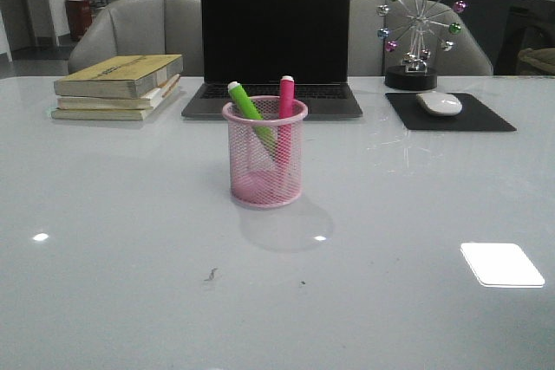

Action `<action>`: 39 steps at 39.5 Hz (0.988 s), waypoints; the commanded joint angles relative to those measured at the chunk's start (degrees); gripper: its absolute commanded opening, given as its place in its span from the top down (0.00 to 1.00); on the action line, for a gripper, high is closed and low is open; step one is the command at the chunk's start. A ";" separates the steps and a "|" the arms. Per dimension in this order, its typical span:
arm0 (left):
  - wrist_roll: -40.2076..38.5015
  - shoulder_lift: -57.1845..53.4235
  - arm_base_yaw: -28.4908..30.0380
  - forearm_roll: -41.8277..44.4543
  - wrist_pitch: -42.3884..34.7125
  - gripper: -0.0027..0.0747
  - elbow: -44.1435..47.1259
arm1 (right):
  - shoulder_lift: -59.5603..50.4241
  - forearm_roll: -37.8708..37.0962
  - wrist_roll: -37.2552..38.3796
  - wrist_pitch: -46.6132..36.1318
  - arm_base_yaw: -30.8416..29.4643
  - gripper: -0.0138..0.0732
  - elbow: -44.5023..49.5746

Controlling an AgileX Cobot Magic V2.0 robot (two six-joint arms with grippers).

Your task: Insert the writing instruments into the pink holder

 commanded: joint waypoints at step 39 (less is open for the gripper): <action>-0.05 0.17 0.07 -0.45 -4.72 0.45 -1.59 | -0.25 0.11 -0.40 -3.81 -0.39 0.82 -1.57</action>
